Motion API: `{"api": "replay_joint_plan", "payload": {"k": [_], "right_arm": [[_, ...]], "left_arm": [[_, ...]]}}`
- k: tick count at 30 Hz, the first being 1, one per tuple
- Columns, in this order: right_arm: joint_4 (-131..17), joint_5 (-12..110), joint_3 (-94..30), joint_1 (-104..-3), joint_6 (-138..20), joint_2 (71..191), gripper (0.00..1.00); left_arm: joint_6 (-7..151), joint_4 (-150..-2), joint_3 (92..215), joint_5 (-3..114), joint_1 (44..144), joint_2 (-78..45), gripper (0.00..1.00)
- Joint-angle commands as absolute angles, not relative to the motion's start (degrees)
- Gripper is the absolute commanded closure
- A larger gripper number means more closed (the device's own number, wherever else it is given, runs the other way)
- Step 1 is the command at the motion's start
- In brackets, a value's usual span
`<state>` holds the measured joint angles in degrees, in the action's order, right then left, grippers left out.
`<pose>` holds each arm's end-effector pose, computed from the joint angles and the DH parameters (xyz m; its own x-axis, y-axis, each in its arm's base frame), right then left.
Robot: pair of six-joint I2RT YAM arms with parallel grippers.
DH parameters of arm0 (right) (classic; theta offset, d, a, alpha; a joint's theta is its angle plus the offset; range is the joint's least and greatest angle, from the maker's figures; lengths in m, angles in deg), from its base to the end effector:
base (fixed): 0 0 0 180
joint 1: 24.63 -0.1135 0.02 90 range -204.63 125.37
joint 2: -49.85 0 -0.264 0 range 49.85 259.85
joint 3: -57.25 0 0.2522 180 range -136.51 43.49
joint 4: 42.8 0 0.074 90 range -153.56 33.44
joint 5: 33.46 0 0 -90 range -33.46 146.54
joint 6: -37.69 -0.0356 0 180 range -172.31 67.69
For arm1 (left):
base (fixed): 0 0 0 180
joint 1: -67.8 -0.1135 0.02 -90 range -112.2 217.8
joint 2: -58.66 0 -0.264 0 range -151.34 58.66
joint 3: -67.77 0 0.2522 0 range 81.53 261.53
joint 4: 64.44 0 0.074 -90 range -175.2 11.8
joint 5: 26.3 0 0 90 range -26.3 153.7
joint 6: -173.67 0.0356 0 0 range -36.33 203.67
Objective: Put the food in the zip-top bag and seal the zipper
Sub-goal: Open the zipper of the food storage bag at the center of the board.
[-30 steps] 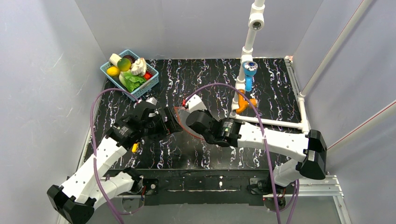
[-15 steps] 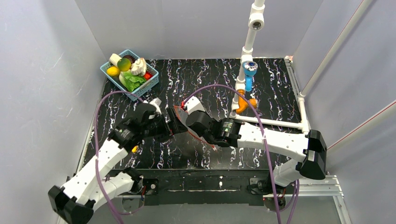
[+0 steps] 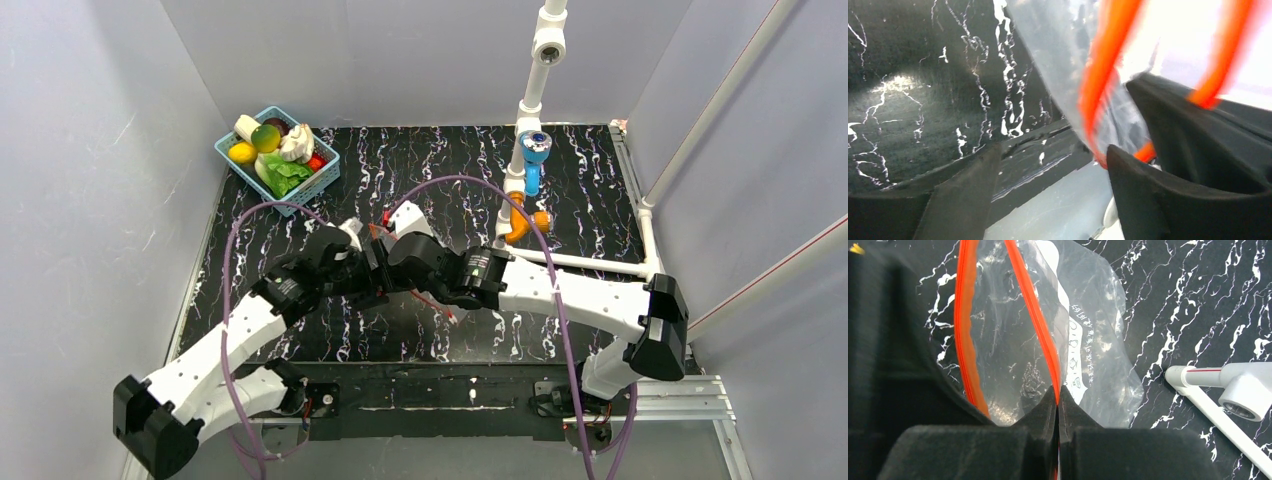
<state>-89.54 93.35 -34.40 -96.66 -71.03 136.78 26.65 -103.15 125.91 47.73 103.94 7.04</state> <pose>0.1231 0.3105 0.3293 -0.3959 -0.3879 -0.8323 -0.5249 0.8393 -0.1414 0.1543 -0.1248 0.2914 -0.8676 -0.3651 -0.3377 0.0501 0.6114 -0.7897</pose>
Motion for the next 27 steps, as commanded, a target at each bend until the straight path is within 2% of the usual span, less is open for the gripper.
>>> {"api": "replay_joint_plan", "payload": {"k": [1, 2, 4, 10, 11, 21, 24, 27], "right_arm": [[-92.97, 97.62, -40.48, -96.79, -72.11, 137.19, 0.99], [-93.54, 98.95, -40.83, -96.79, -71.63, 136.9, 0.99], [-93.5, 101.77, -40.7, -96.5, -70.19, 135.5, 0.99], [-88.09, 101.27, -37.46, -94.79, -62.19, 129.73, 0.99], [-88.19, 101.47, -37.08, -94.79, -61.84, 129.59, 0.99], [-88.61, 98.25, -31.55, -94.77, -67.0, 128.65, 0.99], [-87.66, 97.03, -31.59, -94.69, -67.83, 129.72, 0.99], [-87.47, 97.09, -32.1, -94.74, -68.31, 131.5, 0.99]], "left_arm": [[27.08, -103.55, 123.98, 52.61, 106.11, 4.85, 0.38], [27.43, -104.31, 123.06, 54.61, 106.1, 5.12, 0.48], [30.11, -107.78, 123.59, 57.41, 105.48, 4.41, 0.58], [34.18, -114.26, 128.41, 60.28, 104.59, -0.92, 0.74], [33.85, -113.74, 128.15, 60.19, 104.42, -0.6, 0.75], [32.86, -113.08, 126.34, 57.13, 103.21, 3.82, 0.68], [32.79, -111.05, 126.38, 53.8, 103.21, 4.05, 0.55], [34.36, -112.68, 129.1, 53.5, 103.21, 5.22, 0.37]]}}
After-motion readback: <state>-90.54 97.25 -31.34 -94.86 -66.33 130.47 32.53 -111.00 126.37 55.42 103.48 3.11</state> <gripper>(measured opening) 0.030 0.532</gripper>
